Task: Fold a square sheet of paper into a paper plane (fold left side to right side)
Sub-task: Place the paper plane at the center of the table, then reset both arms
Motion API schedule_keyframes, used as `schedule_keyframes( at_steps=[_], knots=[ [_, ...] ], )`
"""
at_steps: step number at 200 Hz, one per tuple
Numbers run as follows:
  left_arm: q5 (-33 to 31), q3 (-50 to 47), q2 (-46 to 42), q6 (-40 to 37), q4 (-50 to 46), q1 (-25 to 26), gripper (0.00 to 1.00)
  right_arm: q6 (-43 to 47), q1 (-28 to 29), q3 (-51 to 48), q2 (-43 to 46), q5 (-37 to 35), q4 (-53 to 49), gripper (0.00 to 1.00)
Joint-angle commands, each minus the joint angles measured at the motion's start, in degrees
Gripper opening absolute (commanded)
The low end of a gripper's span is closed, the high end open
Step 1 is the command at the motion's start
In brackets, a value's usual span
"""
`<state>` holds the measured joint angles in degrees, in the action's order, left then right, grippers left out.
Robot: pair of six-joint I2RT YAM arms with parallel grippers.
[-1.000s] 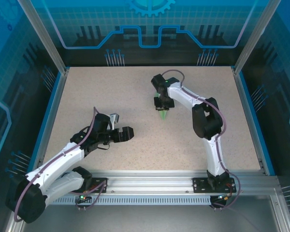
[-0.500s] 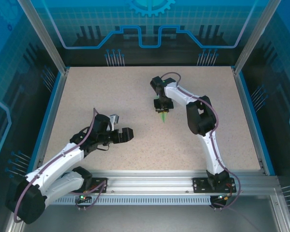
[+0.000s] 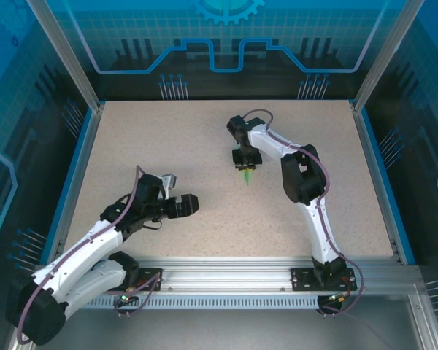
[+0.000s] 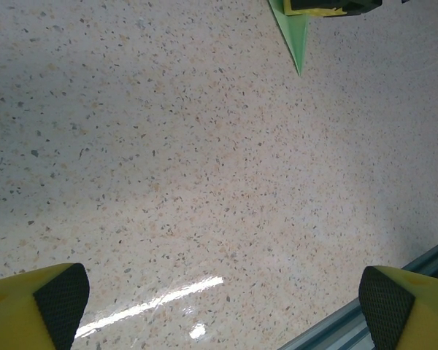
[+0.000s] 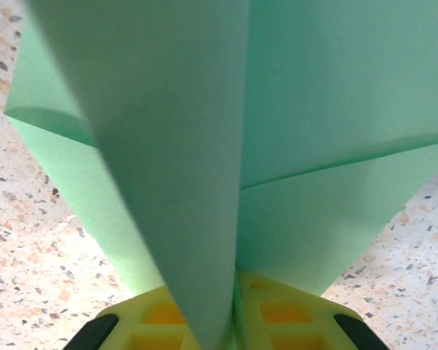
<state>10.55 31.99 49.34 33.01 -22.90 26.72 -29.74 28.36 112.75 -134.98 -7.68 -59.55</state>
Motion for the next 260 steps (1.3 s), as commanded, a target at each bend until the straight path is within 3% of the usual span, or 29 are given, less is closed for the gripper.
schedule_keyframes(
  at_steps=[1, 63, 168, 230, 260],
  knots=[
    [-1.3, -0.3, -1.3, -0.1, -2.3, -0.5, 0.99, 0.0, -0.6, 1.2, -0.9, 0.5, -1.7, 0.16],
    [-1.7, 1.9, -1.7, -0.1, -5.1, -0.5, 0.99, 0.1, -0.2, 1.7, 1.4, -1.3, -3.9, 0.21],
    [-2.9, 4.3, -1.3, 1.6, -6.8, -0.7, 0.99, -0.5, 1.0, -4.0, 14.3, -4.0, -4.7, 0.39],
    [-13.1, 5.0, 0.2, 1.7, -5.2, -4.8, 0.99, 4.2, -0.3, -26.4, 38.4, -11.1, 8.3, 0.54],
    [-26.4, 5.3, 0.1, -1.2, -2.9, -6.3, 0.99, 6.8, -3.0, -41.6, 52.2, -14.9, 18.2, 0.64]
  ],
)
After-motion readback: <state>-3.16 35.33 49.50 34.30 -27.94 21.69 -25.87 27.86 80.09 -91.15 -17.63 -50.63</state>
